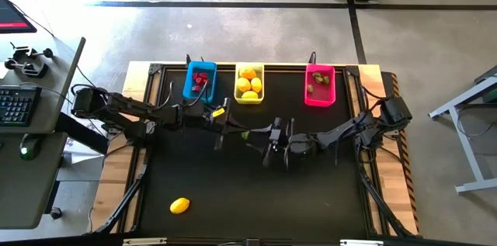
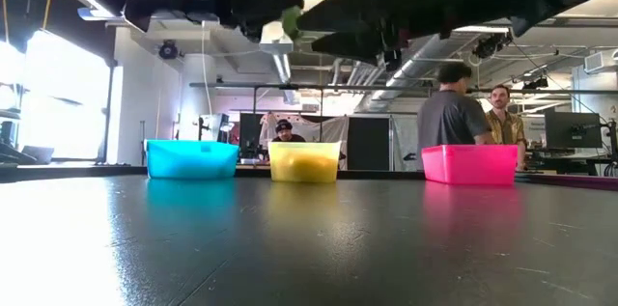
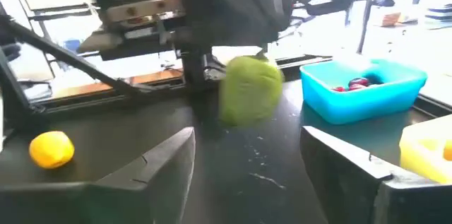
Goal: Sort produce into baskets
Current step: Put the green bell pepper into the pink bin
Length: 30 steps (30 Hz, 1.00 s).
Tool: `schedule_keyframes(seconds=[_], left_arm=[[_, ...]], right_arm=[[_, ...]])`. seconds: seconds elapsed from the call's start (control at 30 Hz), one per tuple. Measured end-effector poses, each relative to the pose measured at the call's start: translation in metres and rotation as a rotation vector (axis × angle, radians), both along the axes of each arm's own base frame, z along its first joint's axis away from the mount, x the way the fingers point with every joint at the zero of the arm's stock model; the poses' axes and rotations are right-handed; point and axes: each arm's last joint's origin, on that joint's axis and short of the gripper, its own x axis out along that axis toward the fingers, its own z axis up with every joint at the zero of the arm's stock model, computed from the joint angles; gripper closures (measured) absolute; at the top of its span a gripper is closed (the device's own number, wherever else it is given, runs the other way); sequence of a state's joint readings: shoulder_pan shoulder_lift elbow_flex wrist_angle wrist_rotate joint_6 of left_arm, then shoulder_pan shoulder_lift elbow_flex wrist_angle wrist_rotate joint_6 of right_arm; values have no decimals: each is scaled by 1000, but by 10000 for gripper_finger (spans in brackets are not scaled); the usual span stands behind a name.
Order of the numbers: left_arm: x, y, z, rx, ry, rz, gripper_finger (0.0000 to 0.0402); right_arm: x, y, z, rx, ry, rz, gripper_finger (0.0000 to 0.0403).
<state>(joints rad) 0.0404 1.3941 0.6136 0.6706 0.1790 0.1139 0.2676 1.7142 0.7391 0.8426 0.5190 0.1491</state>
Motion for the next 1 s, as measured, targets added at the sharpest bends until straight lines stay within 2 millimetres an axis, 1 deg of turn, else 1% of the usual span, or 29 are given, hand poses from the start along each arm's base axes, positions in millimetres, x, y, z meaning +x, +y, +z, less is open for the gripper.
schedule_keyframes(seconds=[0.13, 0.27, 0.37, 0.43, 0.57, 0.7, 0.87, 0.93, 1.0], left_arm=[[1, -4, 4, 42, -48, 16, 401], [1, -5, 4, 58, -48, 22, 401], [1, -5, 6, 61, -64, 38, 401], [1, -4, 7, 65, -80, 43, 401], [3, -4, 6, 74, -93, 42, 401], [8, -5, -1, 77, -89, 34, 401], [12, -5, -6, 76, -111, 26, 401], [12, -5, -5, 77, -122, 23, 400], [12, -5, -3, 74, -133, 24, 397]], right_arm=[[2, -6, 3, 8, -32, -18, 153], [2, -6, 7, 21, -75, -4, 153], [2, -6, 10, 8, -96, 2, 160], [3, -6, 10, 5, -100, 9, 171], [3, -6, 11, -20, -95, 16, 214], [8, -5, 16, -55, -72, 14, 275], [13, -3, 16, -69, -9, -11, 347], [12, -3, 16, -70, -9, -23, 365], [13, -3, 17, -70, -12, -24, 372]])
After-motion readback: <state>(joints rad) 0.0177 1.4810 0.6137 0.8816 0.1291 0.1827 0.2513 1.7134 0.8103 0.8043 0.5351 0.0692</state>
